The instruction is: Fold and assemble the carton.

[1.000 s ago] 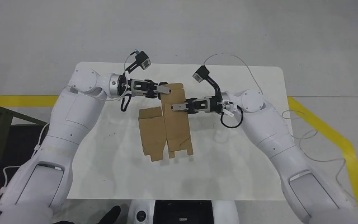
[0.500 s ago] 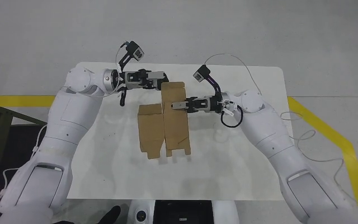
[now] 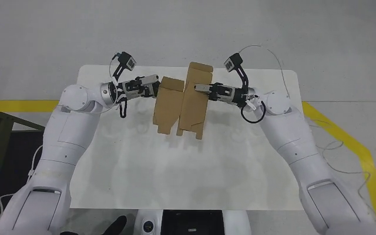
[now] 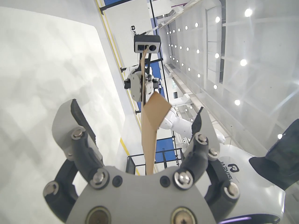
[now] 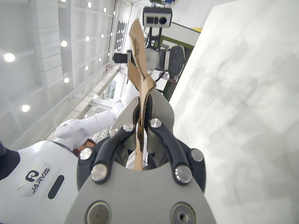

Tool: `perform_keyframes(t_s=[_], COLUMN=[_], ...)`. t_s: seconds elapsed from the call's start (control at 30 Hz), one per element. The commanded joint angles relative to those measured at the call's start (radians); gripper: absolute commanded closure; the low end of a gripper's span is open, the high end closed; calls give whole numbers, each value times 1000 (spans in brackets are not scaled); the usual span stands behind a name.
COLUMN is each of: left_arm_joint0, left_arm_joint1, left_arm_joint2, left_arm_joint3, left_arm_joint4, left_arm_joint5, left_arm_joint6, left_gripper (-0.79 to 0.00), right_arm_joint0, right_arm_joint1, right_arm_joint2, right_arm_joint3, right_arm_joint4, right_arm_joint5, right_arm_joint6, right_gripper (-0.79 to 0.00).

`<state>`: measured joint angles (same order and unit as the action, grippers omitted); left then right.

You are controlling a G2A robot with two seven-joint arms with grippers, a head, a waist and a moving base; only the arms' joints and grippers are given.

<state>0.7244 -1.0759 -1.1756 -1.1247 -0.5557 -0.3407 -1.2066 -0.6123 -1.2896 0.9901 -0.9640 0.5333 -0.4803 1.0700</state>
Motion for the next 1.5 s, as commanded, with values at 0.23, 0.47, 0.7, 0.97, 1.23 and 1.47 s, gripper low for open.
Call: perform_keyframes(t_s=[0.23,0.47,0.7,0.97,1.23,1.47], left_arm_joint0=[122,119,133,158,183,198], left_arm_joint1=[5,-14,-21,-17,-17,-18], left_arm_joint2=[2,50,56,28,7,1], left_arm_joint3=[-121,-134,-147,-177,-217,-251], left_arm_joint4=[52,75,66,67,44,35], left_arm_joint5=[27,0,12,30,42,45], left_arm_joint6=[115,215,269,271,291,292], left_gripper=[-785,-785,-163,-360,-348,-326], right_arm_joint0=[-75,-106,-116,-127,-130,-131], right_arm_joint1=[21,24,25,26,23,21], right_arm_joint2=[75,89,101,118,121,121], right_arm_joint3=[-95,-154,-157,-158,-158,-149], right_arm_joint4=[-68,-81,-92,-103,-112,-122], right_arm_joint5=[43,73,74,64,58,55], right_arm_joint6=[-185,-218,-224,-249,-260,-271], right_gripper=[0,0,0,0,0,0])
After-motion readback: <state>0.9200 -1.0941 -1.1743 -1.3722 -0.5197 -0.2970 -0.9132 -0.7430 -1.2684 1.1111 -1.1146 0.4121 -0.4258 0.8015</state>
